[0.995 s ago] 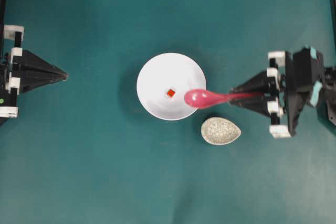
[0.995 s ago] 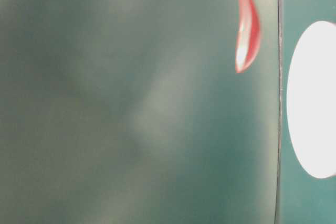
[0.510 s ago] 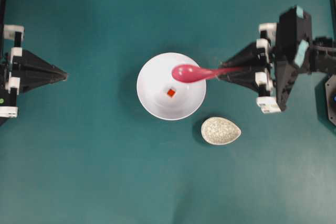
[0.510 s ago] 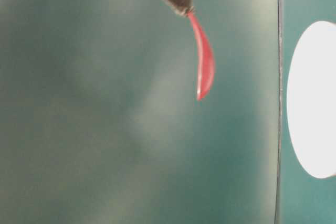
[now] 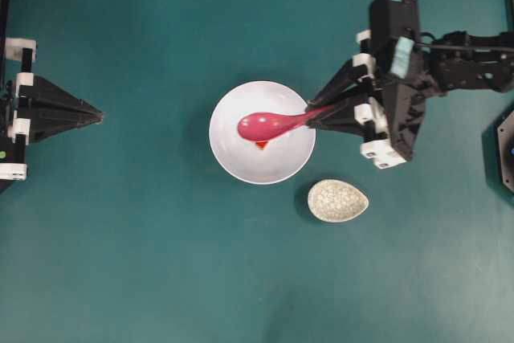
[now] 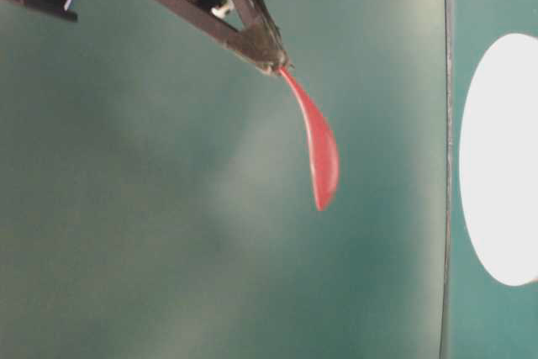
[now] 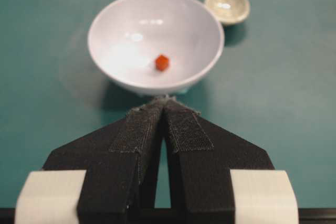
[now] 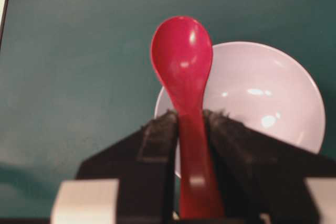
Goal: Grip the spoon and scoop the red block from the bowl with right arm.
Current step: 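Lower the spoon bowl into the white bowl beside the red cube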
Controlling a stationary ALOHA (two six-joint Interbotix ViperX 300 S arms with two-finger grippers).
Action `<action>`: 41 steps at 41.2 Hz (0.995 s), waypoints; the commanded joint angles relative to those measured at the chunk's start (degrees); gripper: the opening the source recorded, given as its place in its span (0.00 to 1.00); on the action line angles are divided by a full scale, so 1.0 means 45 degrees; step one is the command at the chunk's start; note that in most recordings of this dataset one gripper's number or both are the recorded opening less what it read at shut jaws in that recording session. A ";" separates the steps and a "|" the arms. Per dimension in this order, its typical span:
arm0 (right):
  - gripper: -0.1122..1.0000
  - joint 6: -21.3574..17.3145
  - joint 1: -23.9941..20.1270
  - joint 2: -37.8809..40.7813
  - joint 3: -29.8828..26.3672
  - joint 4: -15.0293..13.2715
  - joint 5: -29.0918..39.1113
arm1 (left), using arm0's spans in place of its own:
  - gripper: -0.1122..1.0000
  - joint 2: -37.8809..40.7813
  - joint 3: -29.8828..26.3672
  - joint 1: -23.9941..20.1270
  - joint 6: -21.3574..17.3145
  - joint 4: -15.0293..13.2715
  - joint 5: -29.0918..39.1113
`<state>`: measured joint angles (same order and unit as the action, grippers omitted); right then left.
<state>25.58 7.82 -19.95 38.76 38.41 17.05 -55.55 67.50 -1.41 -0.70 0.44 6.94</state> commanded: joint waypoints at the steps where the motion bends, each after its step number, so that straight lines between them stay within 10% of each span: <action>1: 0.33 -0.0039 0.0176 0.0195 -0.0645 0.0020 0.0137 | 0.10 0.0039 -0.0352 -0.0039 0.0020 0.0039 -0.0098; 15: 0.33 -0.1719 0.1016 0.1094 -0.1543 -0.0176 0.2383 | 0.10 0.0020 -0.0352 -0.0039 0.0020 0.0039 -0.0098; 41: 0.33 -0.3848 0.0898 0.2500 -0.3066 -0.3691 0.6523 | 0.10 0.0020 -0.0352 -0.0039 0.0020 0.0039 -0.0117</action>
<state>8.61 12.22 -8.53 27.07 23.55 44.82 -55.63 67.50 -1.41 -0.70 0.53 7.03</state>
